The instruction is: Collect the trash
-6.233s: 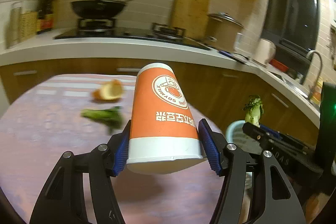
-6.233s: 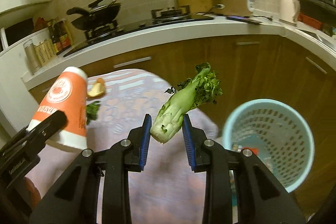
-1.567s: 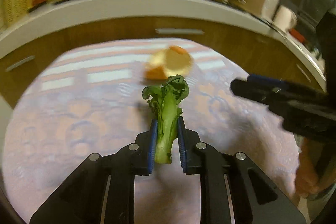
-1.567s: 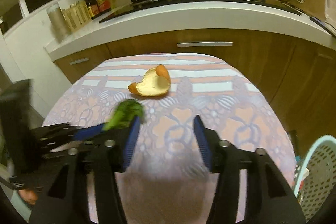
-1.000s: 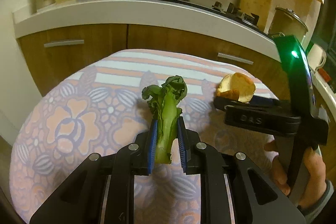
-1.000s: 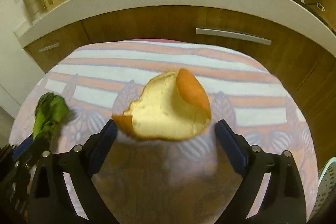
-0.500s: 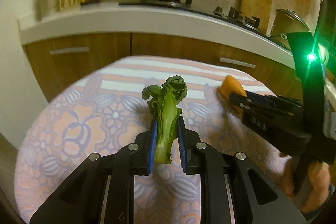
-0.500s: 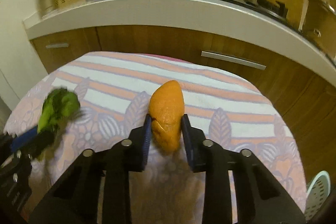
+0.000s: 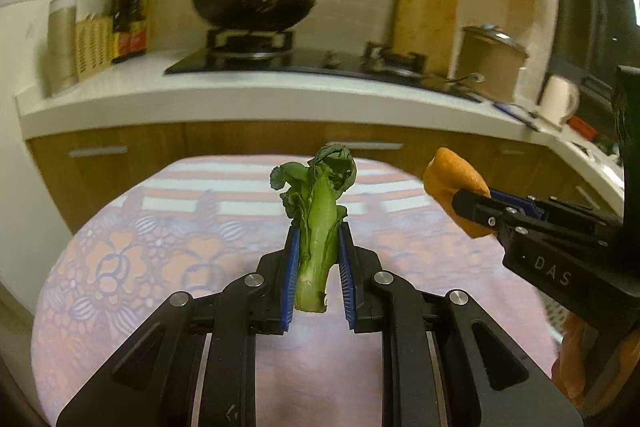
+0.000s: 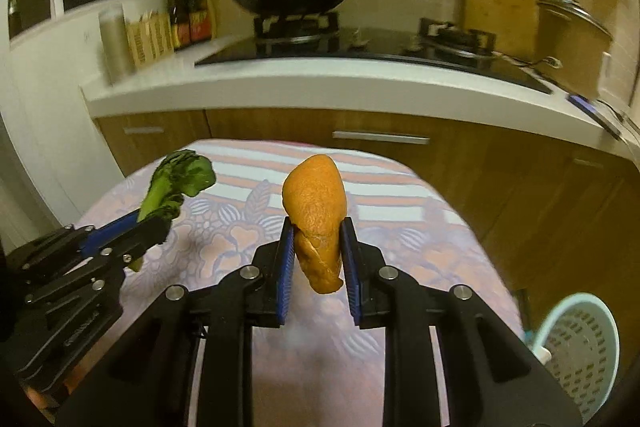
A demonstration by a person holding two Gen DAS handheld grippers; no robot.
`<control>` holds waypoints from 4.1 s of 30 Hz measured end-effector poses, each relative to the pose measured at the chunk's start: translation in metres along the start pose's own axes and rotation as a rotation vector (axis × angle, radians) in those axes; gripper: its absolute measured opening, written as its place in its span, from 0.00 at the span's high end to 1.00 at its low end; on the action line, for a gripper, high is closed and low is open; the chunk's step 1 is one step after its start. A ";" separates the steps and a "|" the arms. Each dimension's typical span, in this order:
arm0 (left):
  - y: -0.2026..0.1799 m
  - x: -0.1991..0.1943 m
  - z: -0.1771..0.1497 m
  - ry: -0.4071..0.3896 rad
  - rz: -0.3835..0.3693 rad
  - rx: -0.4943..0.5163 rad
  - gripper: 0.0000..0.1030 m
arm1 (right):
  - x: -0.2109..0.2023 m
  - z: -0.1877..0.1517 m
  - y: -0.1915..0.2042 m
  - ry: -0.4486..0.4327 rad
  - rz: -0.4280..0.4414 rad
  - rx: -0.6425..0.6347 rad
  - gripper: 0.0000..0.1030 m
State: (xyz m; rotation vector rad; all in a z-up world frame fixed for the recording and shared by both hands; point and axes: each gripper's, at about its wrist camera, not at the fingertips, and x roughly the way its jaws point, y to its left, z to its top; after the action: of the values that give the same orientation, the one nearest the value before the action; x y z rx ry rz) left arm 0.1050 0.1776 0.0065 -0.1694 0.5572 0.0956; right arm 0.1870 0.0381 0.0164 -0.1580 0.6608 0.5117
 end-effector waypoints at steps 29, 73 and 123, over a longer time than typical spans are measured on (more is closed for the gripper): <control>-0.276 0.033 -0.032 0.109 -0.412 0.178 0.83 | -0.148 -0.127 -0.267 -0.015 -0.301 0.478 0.81; -0.222 0.013 -0.049 -0.036 -0.214 0.173 0.20 | -0.137 -0.147 -0.199 -0.145 -0.462 0.327 0.55; -0.200 0.016 -0.059 -0.099 -0.084 0.173 0.18 | -0.135 -0.146 -0.192 -0.190 -0.556 0.334 0.55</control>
State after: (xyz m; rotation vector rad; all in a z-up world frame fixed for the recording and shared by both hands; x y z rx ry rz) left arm 0.1151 -0.0290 -0.0241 -0.0192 0.4563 -0.0259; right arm 0.1128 -0.2257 -0.0177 0.0254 0.4790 -0.1201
